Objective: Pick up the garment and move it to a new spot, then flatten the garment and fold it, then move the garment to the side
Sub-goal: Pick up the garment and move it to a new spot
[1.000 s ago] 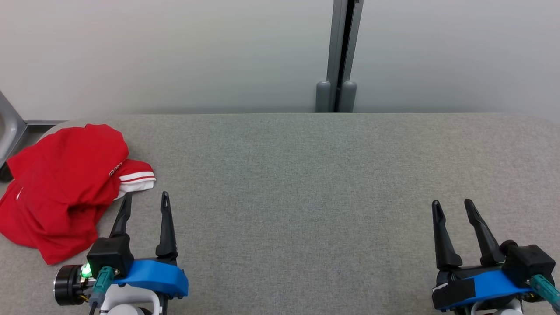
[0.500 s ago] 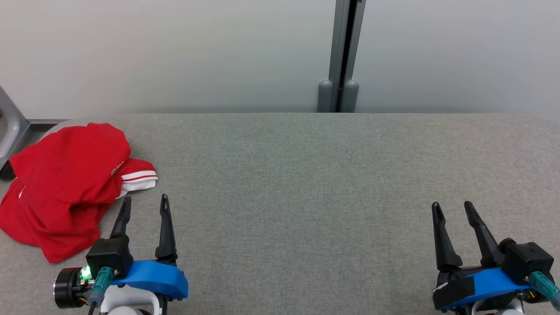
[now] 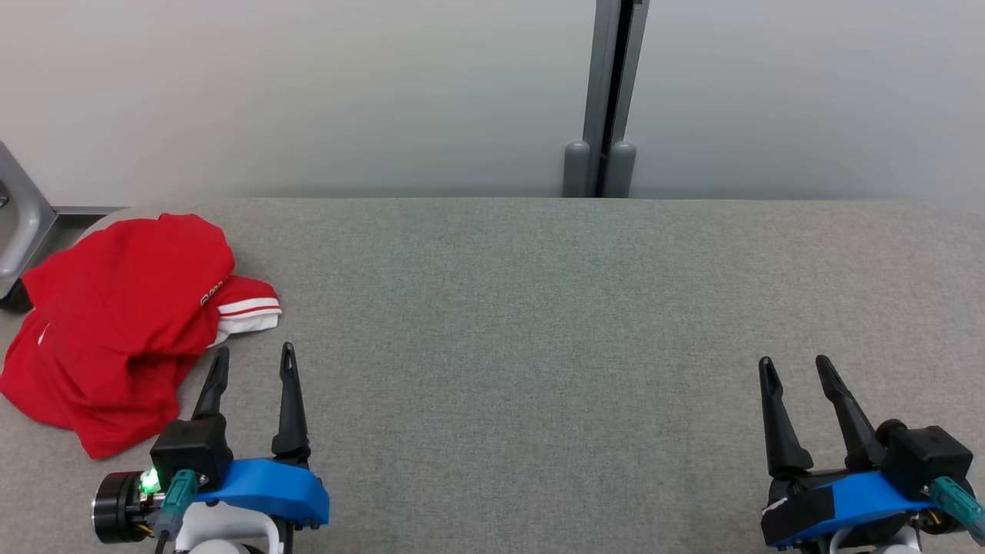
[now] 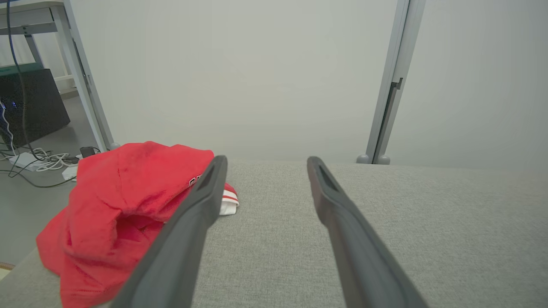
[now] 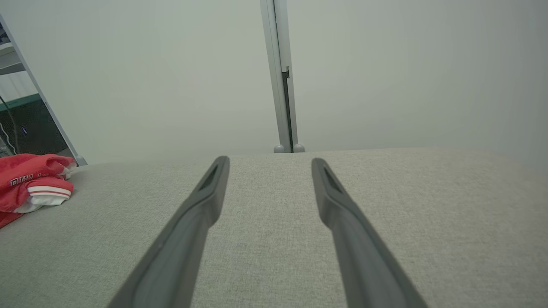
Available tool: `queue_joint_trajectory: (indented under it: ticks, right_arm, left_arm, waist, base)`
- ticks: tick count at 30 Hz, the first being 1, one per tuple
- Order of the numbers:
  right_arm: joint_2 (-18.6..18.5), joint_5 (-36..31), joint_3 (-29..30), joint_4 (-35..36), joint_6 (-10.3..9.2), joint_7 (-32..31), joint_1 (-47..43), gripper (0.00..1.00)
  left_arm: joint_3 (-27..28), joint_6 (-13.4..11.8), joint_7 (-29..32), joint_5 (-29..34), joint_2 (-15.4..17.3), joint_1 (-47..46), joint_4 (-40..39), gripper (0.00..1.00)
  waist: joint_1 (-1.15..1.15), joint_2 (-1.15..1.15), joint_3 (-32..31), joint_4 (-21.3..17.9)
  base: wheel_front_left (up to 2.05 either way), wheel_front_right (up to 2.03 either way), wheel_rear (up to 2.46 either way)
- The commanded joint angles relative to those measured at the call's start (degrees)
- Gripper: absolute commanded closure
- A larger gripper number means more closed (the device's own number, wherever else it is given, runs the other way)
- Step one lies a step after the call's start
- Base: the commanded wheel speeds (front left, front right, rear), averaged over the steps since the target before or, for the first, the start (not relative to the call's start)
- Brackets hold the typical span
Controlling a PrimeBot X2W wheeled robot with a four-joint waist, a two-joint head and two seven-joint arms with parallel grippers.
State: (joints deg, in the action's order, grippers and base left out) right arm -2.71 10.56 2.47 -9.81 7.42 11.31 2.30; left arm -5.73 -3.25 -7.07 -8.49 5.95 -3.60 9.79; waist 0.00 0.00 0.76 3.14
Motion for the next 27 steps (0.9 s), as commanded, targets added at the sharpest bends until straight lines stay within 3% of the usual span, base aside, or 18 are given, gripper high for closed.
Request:
queue_joint_trajectory:
  ticks: [1, 18, 27]
  right_arm:
    - [-0.32, 0.23, 0.15, 0.23, 0.13, -0.01, -0.29, 0.00]
    - [-0.32, 0.10, -0.30, 0.36, 0.13, 0.14, -0.24, 0.00]
    - [-0.32, -0.36, -0.42, 0.74, 0.13, -0.16, -0.32, 0.00]
  left_arm:
    - [0.07, -0.36, -0.07, 0.03, 0.38, 0.14, -0.15, 0.00]
    - [0.20, -1.26, -0.54, -0.50, 1.39, -1.28, -0.11, 0.00]
    - [0.44, -1.73, -0.82, -0.96, 2.00, -1.65, 0.09, 0.00]
  waist:
    - [0.00, 0.00, 0.12, 0.13]
    - [0.00, 0.00, 0.62, 5.37]
    - [0.00, 0.00, 1.00, 10.48]
  base:
    - [0.00, 0.00, 0.00]
    - [0.00, 0.00, 0.00]
    - [0.00, 0.00, 0.00]
